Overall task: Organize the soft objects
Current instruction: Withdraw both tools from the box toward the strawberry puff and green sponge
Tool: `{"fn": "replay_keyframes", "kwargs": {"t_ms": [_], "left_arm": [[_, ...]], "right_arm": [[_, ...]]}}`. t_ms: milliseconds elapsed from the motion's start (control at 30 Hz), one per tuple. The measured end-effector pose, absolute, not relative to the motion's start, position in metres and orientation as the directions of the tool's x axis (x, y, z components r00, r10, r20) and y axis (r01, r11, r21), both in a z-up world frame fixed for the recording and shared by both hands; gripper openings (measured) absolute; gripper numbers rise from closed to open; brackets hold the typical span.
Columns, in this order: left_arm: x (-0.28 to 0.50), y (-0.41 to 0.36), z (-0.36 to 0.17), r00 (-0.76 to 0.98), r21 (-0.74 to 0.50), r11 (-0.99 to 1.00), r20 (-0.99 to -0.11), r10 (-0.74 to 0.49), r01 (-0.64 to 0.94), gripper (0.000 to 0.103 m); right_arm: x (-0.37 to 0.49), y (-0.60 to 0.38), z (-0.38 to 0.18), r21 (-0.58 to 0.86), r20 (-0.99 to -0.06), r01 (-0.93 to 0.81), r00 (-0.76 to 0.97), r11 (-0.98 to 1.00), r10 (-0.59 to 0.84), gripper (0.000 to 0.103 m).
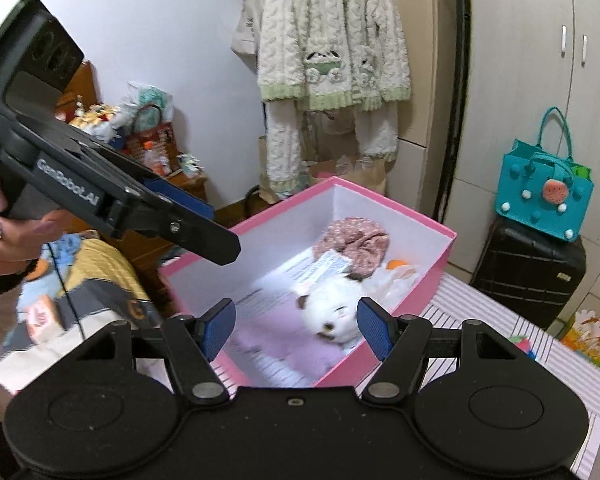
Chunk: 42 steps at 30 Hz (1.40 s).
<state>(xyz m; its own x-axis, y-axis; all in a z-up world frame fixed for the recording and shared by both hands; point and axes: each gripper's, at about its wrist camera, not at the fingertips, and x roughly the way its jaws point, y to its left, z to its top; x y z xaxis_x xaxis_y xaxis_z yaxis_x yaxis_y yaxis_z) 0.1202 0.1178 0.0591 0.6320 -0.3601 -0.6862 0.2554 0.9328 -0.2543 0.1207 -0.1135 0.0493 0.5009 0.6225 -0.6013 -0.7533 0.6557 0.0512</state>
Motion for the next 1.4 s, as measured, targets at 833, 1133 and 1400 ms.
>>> {"fn": "replay_keyframes", "kwargs": {"t_ms": [833, 1133, 1400], "left_arm": [[0.049, 0.036, 0.041, 0.506, -0.049, 0.894, -0.81, -0.296, 0.444, 0.077], [0.064, 0.01, 0.016, 0.432, -0.067, 0.871, -0.849, -0.306, 0.487, 0.077], [0.078, -0.017, 0.004, 0.388, -0.081, 0.841, -0.861, -0.329, 0.535, 0.077]], "right_arm": [[0.045, -0.208, 0.033, 0.146, -0.648, -0.699, 0.467, 0.7, 0.602, 0.072], [0.045, -0.232, 0.006, 0.181, -0.674, -0.665, 0.453, 0.725, 0.584, 0.072], [0.053, -0.254, -0.014, 0.162, -0.685, -0.642, 0.474, 0.749, 0.554, 0.072]]}}
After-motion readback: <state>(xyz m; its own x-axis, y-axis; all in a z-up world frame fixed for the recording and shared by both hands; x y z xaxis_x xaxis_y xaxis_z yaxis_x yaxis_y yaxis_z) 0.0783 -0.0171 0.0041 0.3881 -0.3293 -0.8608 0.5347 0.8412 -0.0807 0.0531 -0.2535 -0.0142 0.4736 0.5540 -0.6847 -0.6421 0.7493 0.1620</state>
